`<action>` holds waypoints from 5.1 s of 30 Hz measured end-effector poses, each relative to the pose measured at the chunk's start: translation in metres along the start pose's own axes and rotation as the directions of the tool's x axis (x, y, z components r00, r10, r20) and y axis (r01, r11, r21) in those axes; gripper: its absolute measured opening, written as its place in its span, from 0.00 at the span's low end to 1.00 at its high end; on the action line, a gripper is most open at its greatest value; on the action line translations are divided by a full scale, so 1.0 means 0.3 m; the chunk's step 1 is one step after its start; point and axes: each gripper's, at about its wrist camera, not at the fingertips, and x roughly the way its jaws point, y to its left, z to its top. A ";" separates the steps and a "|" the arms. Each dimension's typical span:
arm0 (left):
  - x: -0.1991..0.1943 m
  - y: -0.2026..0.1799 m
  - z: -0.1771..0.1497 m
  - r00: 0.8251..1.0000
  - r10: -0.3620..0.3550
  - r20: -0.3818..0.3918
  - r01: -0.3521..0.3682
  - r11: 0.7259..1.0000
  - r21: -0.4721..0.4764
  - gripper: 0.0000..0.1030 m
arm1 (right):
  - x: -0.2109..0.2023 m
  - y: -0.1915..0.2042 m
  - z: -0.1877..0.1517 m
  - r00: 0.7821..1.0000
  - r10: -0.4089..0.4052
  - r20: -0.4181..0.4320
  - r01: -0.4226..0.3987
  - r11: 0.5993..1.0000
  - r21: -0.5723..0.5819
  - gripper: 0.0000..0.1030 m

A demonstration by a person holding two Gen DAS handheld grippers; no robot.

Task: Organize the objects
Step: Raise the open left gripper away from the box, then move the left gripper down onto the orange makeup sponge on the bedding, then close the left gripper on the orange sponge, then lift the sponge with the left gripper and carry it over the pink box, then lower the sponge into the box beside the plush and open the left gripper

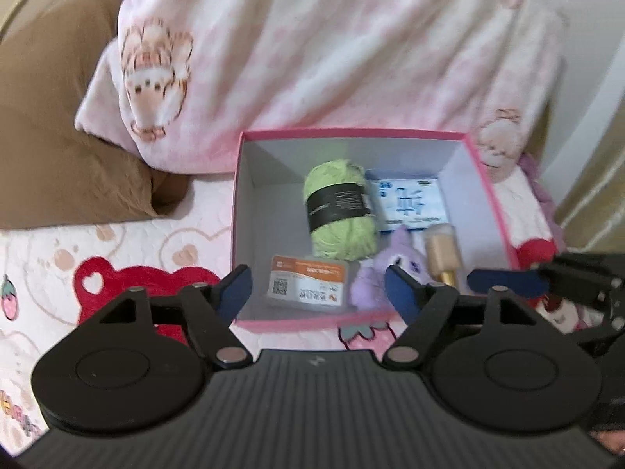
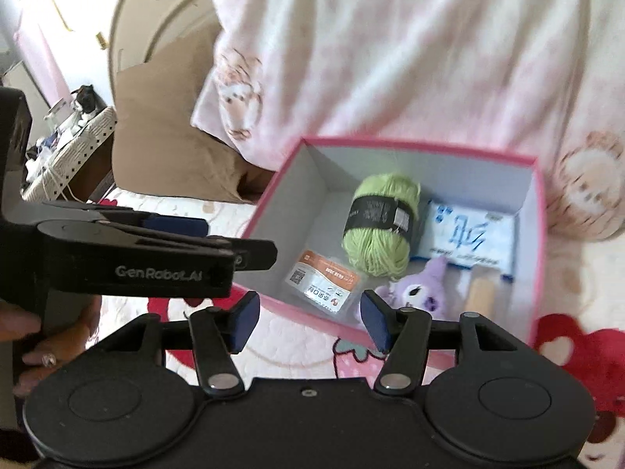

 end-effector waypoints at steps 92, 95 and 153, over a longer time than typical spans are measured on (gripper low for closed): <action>0.142 -0.304 -0.511 0.882 -0.467 0.066 0.469 0.882 -0.034 0.28 | -0.074 -0.129 -0.592 0.984 -0.169 0.057 0.173 0.983 -0.068 0.31; 0.083 -0.288 -0.507 0.879 -0.470 0.075 0.472 0.881 -0.013 0.28 | -0.111 -0.080 -0.593 0.979 -0.183 0.090 0.190 0.979 -0.078 0.31; 0.577 -0.153 0.033 0.923 -0.383 0.041 0.385 0.920 -0.073 0.39 | 0.348 -0.295 -0.090 0.963 -0.269 0.024 0.270 0.963 -0.016 0.30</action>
